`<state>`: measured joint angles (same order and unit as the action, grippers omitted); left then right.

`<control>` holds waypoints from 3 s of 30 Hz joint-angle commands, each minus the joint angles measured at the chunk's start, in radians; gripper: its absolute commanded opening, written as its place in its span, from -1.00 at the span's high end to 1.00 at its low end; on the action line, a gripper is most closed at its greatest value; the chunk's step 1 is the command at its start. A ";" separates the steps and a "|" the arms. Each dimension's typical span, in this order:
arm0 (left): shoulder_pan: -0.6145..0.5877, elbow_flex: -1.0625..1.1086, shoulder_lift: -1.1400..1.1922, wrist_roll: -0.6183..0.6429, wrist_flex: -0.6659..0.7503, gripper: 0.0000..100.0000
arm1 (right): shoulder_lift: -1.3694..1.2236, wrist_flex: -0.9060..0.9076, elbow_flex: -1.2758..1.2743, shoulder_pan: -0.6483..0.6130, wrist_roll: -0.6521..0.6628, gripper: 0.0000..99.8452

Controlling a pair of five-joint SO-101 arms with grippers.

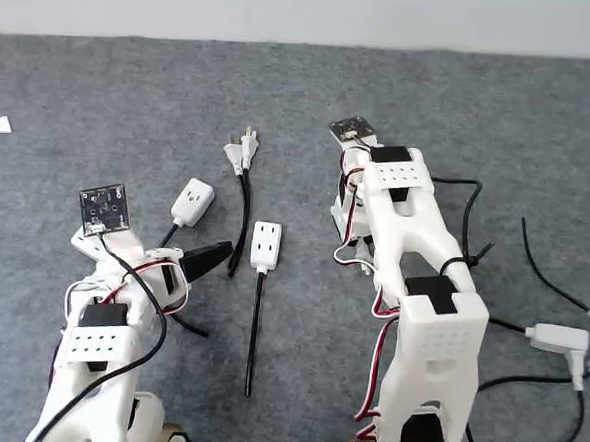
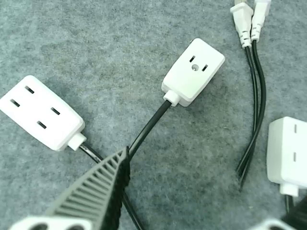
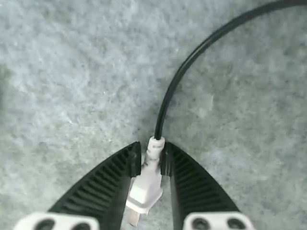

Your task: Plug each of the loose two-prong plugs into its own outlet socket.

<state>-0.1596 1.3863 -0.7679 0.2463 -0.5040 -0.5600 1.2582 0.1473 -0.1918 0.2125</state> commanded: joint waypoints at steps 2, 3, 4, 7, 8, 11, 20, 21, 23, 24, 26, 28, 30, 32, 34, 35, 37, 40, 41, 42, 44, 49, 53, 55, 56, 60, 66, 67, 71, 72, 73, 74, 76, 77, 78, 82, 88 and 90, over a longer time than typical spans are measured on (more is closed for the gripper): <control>-0.008 -0.022 -0.021 -0.008 0.021 -0.02 | 0.018 0.010 0.011 0.013 0.015 0.81; -0.008 -0.022 -0.021 -0.008 0.021 -0.02 | 0.035 0.010 0.014 0.021 0.015 0.81; -0.006 -0.022 -0.021 -0.008 0.021 -0.02 | 0.056 0.016 0.015 0.030 0.015 0.81; -0.005 -0.022 -0.021 -0.009 0.021 -0.02 | 0.124 0.016 0.008 0.044 0.014 0.81; -0.005 -0.022 -0.021 -0.009 0.021 -0.02 | 0.140 0.016 0.002 0.048 0.012 0.81; -0.005 -0.022 -0.021 -0.009 0.021 -0.02 | 0.160 -0.022 -0.049 0.059 0.012 0.81; -0.005 -0.022 -0.021 -0.009 0.021 -0.02 | 0.153 -0.045 -0.097 0.088 0.006 0.98; -0.005 -0.022 -0.021 -0.009 0.021 -0.02 | 0.148 -0.047 -0.106 0.085 0.008 0.96; -0.006 -0.022 -0.021 -0.009 0.021 -0.02 | 0.134 -0.048 -0.114 0.070 0.014 0.97; -0.006 -0.022 -0.021 -0.009 0.021 -0.02 | 0.124 -0.044 -0.114 0.059 0.014 0.97; -0.006 -0.022 -0.021 -0.009 0.021 -0.02 | 0.108 -0.042 -0.114 0.039 0.015 0.97; -0.008 -0.022 -0.021 -0.009 0.021 -0.02 | 0.094 -0.042 -0.112 0.021 0.015 0.96; -0.008 -0.022 -0.021 -0.009 0.021 -0.02 | 0.088 -0.042 -0.110 0.016 0.015 0.96; -0.008 -0.022 -0.021 -0.009 0.021 -0.02 | 0.087 -0.042 -0.110 0.016 0.015 0.96; -0.008 -0.022 -0.021 -0.009 0.021 -0.02 | 0.085 -0.042 -0.110 0.016 0.015 0.96; -0.008 -0.022 -0.021 -0.009 0.021 -0.02 | 0.085 -0.042 -0.110 0.016 0.015 0.96; -0.008 -0.022 -0.021 -0.009 0.021 -0.02 | 0.085 -0.045 -0.110 0.018 0.015 0.96; -0.008 -0.022 -0.021 -0.009 0.021 -0.02 | 0.085 -0.045 -0.109 0.021 0.015 0.91; -0.008 -0.022 -0.021 -0.009 0.021 -0.02 | 0.087 -0.045 -0.109 0.022 0.015 0.87; -0.008 -0.022 -0.021 -0.009 0.021 -0.02 | 0.087 -0.045 -0.109 0.022 0.017 0.81; -0.008 -0.022 -0.021 -0.009 0.021 -0.02 | 0.085 -0.044 -0.109 0.022 0.017 0.73; -0.008 -0.022 -0.021 -0.009 0.021 -0.02 | 0.085 -0.045 -0.109 0.022 0.023 0.71; -0.008 -0.022 -0.021 -0.009 0.021 -0.02 | 0.084 -0.045 -0.109 0.019 0.052 0.72; -0.008 -0.022 -0.021 -0.009 0.021 -0.02 | 0.084 -0.048 -0.109 0.019 0.051 0.78; -0.008 -0.022 -0.021 -0.009 0.021 -0.02 | 0.084 -0.050 -0.109 0.019 0.051 0.83; -0.008 -0.022 -0.021 -0.009 0.021 -0.02 | 0.082 -0.050 -0.109 0.021 0.051 0.93; -0.008 -0.022 -0.021 -0.009 0.021 -0.02 | 0.084 -0.050 -0.109 0.021 0.055 0.92; -0.008 -0.022 -0.021 -0.009 0.021 -0.02 | 0.085 -0.050 -0.107 0.022 0.055 0.91; -0.008 -0.022 -0.021 -0.009 0.021 -0.02 | 0.091 -0.050 -0.107 0.022 0.057 0.72; -0.008 -0.022 -0.021 -0.009 0.021 -0.02 | 0.091 -0.050 -0.107 0.022 0.057 0.68; -0.008 -0.022 -0.021 -0.009 0.021 -0.02 | 0.091 -0.050 -0.107 0.022 0.057 0.66; -0.008 -0.022 -0.021 -0.009 0.021 -0.02 | 0.091 -0.050 -0.107 0.022 0.057 0.66; -0.008 -0.022 -0.021 -0.009 0.021 -0.02 | 0.091 -0.050 -0.107 0.024 0.057 0.66; -0.008 -0.022 -0.021 -0.009 0.021 -0.02 | 0.091 -0.050 -0.106 0.024 0.057 0.68; -0.008 -0.022 -0.021 -0.009 0.021 -0.02 | 0.088 -0.042 -0.094 0.033 0.057 0.69; -0.008 -0.022 -0.021 -0.009 0.020 -0.02 | 0.084 -0.041 -0.052 0.082 0.048 0.78; -0.008 -0.022 -0.021 -0.009 0.020 -0.02 | 0.045 -0.041 -0.040 0.073 0.051 0.82; -0.008 -0.022 -0.021 -0.009 0.020 -0.02 | 0.021 -0.016 -0.009 0.065 0.052 0.82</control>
<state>-0.1596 1.3863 -0.7679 0.2463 -0.5040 -0.5263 1.2183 0.0660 -0.1227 0.2601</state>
